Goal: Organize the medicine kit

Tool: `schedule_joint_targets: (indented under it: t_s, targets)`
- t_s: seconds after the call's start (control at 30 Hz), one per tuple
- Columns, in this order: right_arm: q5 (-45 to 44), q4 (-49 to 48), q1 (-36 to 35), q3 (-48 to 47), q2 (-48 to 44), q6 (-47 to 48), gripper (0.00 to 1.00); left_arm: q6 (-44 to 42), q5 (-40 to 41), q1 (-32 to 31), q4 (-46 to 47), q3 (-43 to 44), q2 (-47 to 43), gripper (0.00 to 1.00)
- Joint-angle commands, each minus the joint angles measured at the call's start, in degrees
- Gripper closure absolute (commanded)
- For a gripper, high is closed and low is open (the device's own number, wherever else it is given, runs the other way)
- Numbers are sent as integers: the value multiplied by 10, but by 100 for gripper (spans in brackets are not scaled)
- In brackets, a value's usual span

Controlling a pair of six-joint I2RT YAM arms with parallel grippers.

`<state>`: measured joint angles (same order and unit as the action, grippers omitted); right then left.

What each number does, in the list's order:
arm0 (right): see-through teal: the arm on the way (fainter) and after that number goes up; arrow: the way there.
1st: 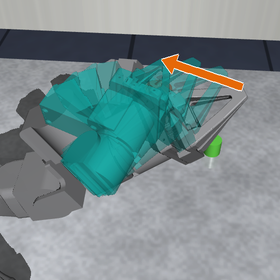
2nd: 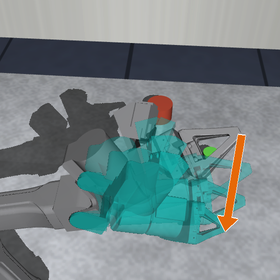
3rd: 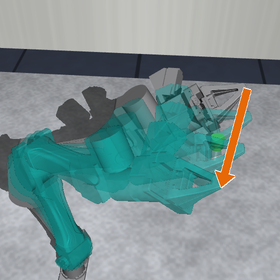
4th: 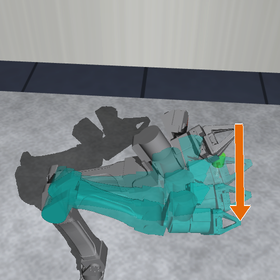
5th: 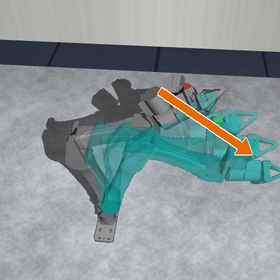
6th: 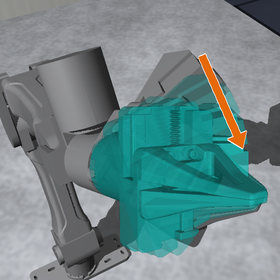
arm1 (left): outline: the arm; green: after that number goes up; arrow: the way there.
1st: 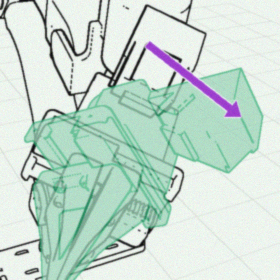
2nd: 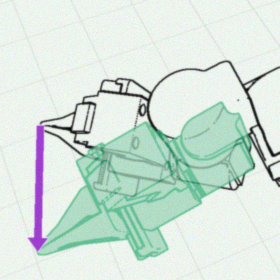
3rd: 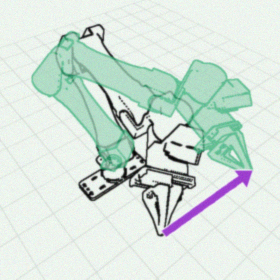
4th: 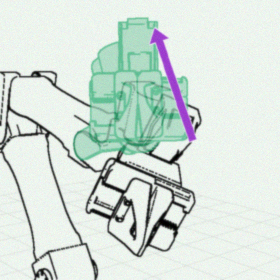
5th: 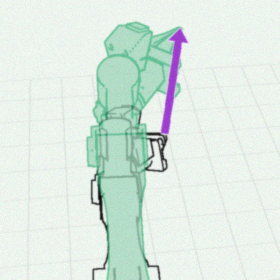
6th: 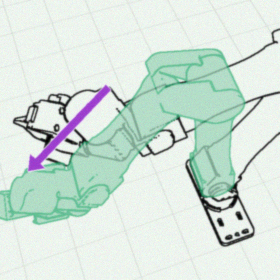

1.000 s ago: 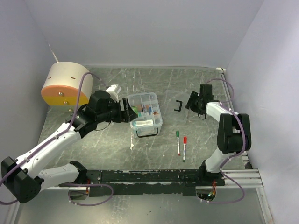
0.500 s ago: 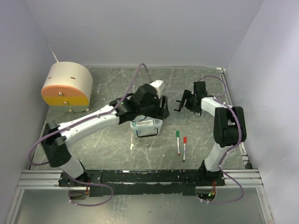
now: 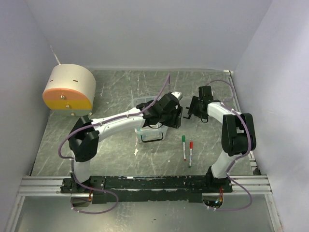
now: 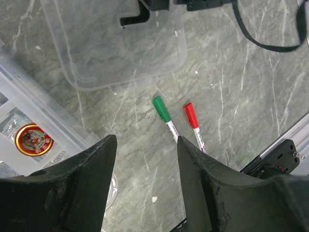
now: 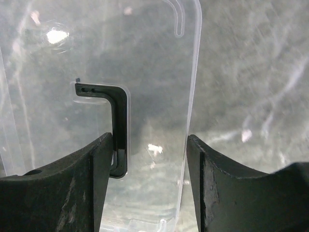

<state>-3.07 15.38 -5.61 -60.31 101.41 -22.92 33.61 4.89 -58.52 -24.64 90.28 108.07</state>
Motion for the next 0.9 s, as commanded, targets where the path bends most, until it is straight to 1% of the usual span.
schedule_joint_targets:
  t_s: [0.0,0.03,0.1,0.17,0.23,0.4,0.5,0.57,0.6,0.67,0.77,0.87]
  targets:
    - [-35,49,1,48,-54,15,43,-2,-11,-4,25,20,17,36]
    - [-29,47,1,56,-62,10,41,-3,-13,-5,25,26,24,36]
    - [-21,28,2,73,-86,-1,34,-4,-21,-6,28,39,38,35]
    - [-18,20,8,80,-104,-17,30,-4,-23,-6,30,55,55,35]
    - [-23,16,18,84,-123,-36,31,-4,-24,-7,28,78,77,34]
    - [18,-9,77,128,-154,-61,39,4,-33,-8,29,141,138,36]
    - [58,-41,117,170,-176,-77,40,15,-33,-8,29,188,181,37]
    - [86,-51,127,183,-180,-76,41,23,-20,-7,27,220,211,36]
    - [97,-54,127,187,-182,-72,41,24,-2,-7,16,239,224,34]
    - [126,-70,127,199,-191,-65,38,24,54,-7,-16,275,252,27]
    - [141,-82,127,211,-201,-65,33,20,124,-1,-43,300,275,15]
    - [144,-83,128,209,-191,-55,31,26,140,15,-51,300,284,8]
